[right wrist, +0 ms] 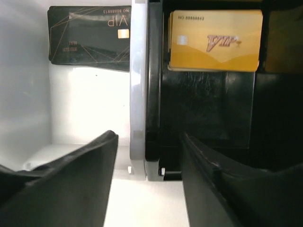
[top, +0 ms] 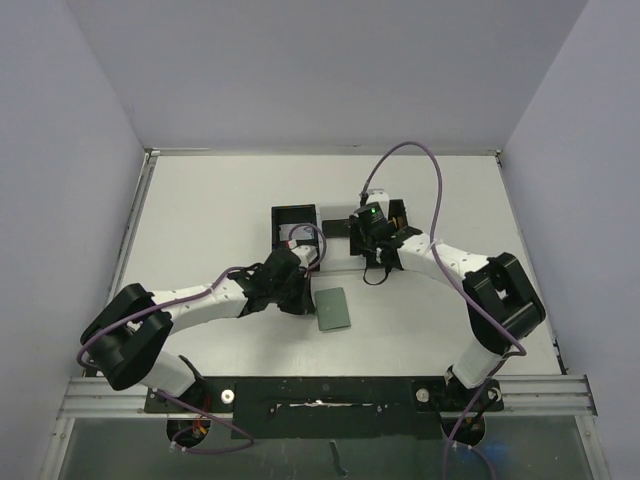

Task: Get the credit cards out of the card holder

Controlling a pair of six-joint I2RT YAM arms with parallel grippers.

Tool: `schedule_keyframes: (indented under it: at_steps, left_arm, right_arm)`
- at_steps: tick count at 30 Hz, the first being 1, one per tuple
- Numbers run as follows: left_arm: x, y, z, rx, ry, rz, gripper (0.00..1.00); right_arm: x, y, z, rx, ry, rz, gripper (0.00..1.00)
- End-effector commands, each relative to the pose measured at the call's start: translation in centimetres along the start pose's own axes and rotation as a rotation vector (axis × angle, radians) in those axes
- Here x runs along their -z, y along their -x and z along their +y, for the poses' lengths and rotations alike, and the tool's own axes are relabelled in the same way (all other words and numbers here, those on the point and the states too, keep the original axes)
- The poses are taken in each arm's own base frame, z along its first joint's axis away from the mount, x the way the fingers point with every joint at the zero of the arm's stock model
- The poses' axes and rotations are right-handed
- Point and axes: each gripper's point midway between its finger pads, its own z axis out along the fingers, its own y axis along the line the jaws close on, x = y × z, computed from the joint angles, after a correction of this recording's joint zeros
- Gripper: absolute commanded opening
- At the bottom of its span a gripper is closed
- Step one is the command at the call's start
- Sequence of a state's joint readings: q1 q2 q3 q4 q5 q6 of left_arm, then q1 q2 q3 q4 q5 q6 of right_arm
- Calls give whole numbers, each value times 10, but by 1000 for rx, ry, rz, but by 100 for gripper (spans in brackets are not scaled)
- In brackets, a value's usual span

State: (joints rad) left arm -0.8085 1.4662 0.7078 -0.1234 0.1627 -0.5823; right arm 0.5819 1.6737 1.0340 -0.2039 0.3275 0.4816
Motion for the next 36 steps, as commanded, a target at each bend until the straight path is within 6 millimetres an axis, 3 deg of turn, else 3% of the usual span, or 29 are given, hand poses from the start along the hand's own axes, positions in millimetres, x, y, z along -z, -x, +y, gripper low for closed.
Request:
schedule_keyframes:
  at_steps: [1,7,10,14,18,21,23,27,31,36]
  left_arm:
    - [6,22,-27,-43,-109,-64,0]
    - [18,29,-47,-110,-188,-75,0]
    - [31,37,-65,-152,-251,-98,0]
    - [51,47,-93,-199,-349,-117,0]
    - [68,51,-125,-247,-453,-115,0]
    - [65,49,-135,-274,-485,-78,0]
    - [56,46,-132,-274,-463,-51,0]
    - [49,42,-110,-215,-350,-68,0]
    - [55,33,-74,-108,-218,-132,0]
    - [49,8,-25,-16,-82,-129,0]
  right_arm:
    - [22,21,3,-81,60,-3,58]
    - [56,35,-1,-119,143,16,68]
    - [76,27,10,-152,241,26,69]
    - [94,-8,34,-254,420,78,69]
    - [94,-52,38,-354,480,158,69]
    - [92,-71,38,-405,481,201,68]
    - [90,-81,29,-441,424,217,67]
    - [95,-79,14,-473,364,163,68]
    - [107,-70,23,-456,449,132,68]
    - [109,-80,32,-460,480,194,64]
